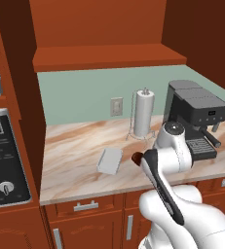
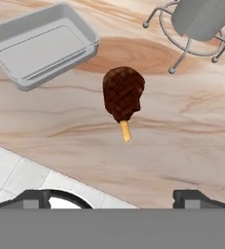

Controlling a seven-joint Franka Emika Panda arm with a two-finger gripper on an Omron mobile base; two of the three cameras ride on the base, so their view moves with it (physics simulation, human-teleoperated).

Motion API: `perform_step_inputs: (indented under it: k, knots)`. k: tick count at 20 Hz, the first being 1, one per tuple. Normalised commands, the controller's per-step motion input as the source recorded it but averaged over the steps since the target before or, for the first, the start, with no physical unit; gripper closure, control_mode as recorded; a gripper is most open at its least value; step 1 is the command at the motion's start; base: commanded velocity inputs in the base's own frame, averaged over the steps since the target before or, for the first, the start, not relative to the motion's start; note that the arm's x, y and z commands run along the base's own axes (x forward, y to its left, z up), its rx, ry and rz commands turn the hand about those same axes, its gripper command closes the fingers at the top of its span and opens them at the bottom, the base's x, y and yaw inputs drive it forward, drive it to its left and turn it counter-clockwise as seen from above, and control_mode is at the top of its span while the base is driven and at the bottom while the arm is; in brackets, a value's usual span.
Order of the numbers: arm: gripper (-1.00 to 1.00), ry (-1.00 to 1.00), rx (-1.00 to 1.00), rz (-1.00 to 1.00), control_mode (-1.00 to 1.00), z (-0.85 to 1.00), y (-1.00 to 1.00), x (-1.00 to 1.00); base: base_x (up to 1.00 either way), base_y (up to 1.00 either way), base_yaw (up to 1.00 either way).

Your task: Retrieve the tupperware from the cabinet, then place the raw meat into the tupperware to avoid contamination.

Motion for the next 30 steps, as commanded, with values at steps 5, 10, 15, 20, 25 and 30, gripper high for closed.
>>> perform_step_inputs:
  k: [5, 10, 15, 20, 25, 30]
  knots:
    - [-1.00, -0.06, 0.00, 0.00, -1.00, -0.27, 0.00, 0.23, 0.00, 0.00, 0.00]
    - [-1.00, -0.08, 0.00, 0.00, -1.00, -0.27, 0.00, 0.29, 0.00, 0.00, 0.00]
    - [-1.00, -0.08, 0.00, 0.00, -1.00, -0.38, 0.00, 0.16, 0.00, 0.00, 0.00]
    - [-1.00, -0.03, 0.00, 0.00, -1.00, -0.54, 0.00, 0.00, 0.00, 0.00, 0.00]
    - [-1.00, -0.03, 0.00, 0.00, -1.00, -0.52, 0.00, 0.00, 0.00, 0.00, 0.00]
    - [-1.00, -0.01, 0.00, 0.00, -1.00, -0.54, 0.00, 0.00, 0.00, 0.00, 0.00]
